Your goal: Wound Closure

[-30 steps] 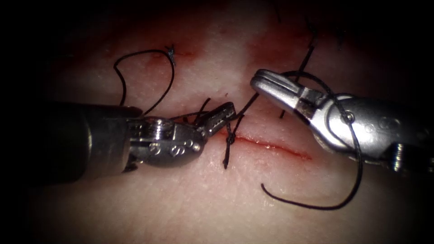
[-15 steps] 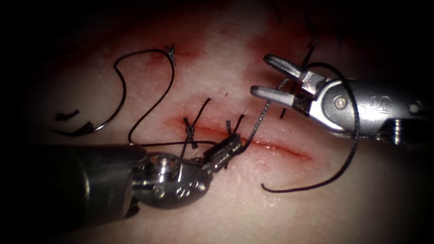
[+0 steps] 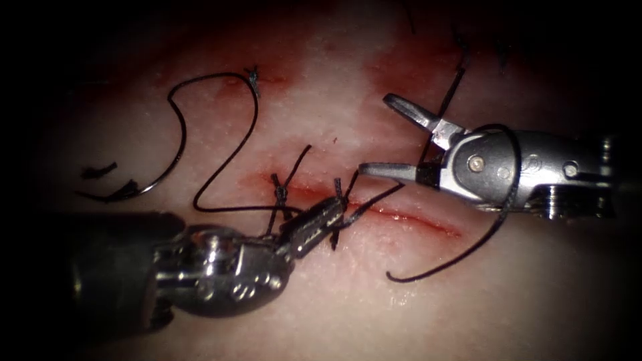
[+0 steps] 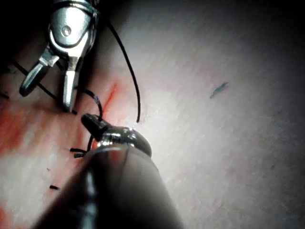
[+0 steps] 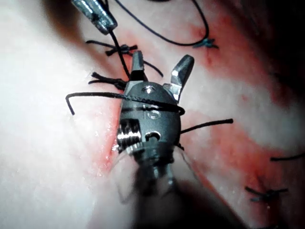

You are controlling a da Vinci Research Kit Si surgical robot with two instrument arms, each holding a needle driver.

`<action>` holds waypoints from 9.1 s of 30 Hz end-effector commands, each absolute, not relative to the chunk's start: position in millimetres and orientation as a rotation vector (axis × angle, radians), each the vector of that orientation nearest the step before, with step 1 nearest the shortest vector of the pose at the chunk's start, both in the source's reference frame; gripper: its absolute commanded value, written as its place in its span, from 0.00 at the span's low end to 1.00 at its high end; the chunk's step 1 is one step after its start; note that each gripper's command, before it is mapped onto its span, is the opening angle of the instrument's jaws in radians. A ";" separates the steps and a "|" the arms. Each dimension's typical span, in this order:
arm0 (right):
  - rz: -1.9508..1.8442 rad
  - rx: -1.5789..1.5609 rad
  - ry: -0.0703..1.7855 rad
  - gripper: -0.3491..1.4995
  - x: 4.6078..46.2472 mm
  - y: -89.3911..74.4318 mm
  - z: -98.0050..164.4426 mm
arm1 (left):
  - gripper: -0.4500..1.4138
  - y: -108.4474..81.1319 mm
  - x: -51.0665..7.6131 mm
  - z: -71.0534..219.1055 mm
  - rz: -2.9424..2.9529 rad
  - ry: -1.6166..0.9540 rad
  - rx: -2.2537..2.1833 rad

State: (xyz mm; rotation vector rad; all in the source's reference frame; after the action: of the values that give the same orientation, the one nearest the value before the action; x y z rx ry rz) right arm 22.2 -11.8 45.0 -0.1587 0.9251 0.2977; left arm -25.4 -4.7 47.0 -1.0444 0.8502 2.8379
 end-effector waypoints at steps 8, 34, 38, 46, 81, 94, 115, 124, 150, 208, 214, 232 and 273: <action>0.107 -0.123 0.757 0.89 22.4 -12.5 45.4 | 0.00 -2.3 -24.7 45.6 2.815 0.880 -1.036; 0.277 0.432 1.411 0.49 24.2 -14.5 48.4 | 0.00 3.8 -27.5 57.4 2.944 0.757 -1.063; 0.323 0.405 1.454 0.51 24.1 -13.8 47.5 | 0.00 2.5 -26.9 59.9 2.958 0.734 -1.054; 0.541 0.228 1.507 0.86 24.2 -11.9 46.8 | 0.00 -2.0 -27.0 61.2 2.975 0.708 -1.030; 1.508 0.079 1.103 0.65 15.3 -11.5 51.5 | 0.00 -2.1 -34.3 58.3 3.002 0.741 -0.984; 1.445 0.021 1.170 0.00 17.8 -9.6 52.3 | 0.00 -0.3 -33.1 57.3 2.985 0.737 -0.991; 1.022 -0.359 1.050 0.00 19.9 -21.1 50.2 | 0.00 13.4 -29.5 60.9 2.975 0.694 -0.831; 0.916 -0.383 1.021 0.00 21.8 -24.1 48.6 | 0.00 21.3 -31.9 63.4 2.947 0.718 -0.797; 1.021 -0.400 0.863 0.00 25.6 -30.8 46.3 | 0.00 32.3 -30.6 65.8 2.800 0.881 -0.770; 0.595 -0.082 1.203 0.00 22.0 -29.3 44.1 | 0.00 18.7 -25.0 52.8 2.780 0.914 -0.955; 0.597 -0.062 1.250 0.11 20.9 -24.3 44.3 | 0.00 11.3 -23.9 49.2 2.800 0.943 -0.972; 0.695 0.106 1.368 0.16 20.3 -15.8 48.5 | 0.00 -1.7 -24.3 50.9 2.960 0.889 -0.985; -0.241 0.730 1.282 0.62 24.8 -17.4 47.9 | 0.00 -2.7 -29.0 58.5 3.076 0.791 -0.990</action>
State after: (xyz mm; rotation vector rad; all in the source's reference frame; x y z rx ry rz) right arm 23.9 -17.3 47.3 0.7228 1.2736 -0.2530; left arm -28.4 -2.5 57.9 -0.9894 0.7905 3.0776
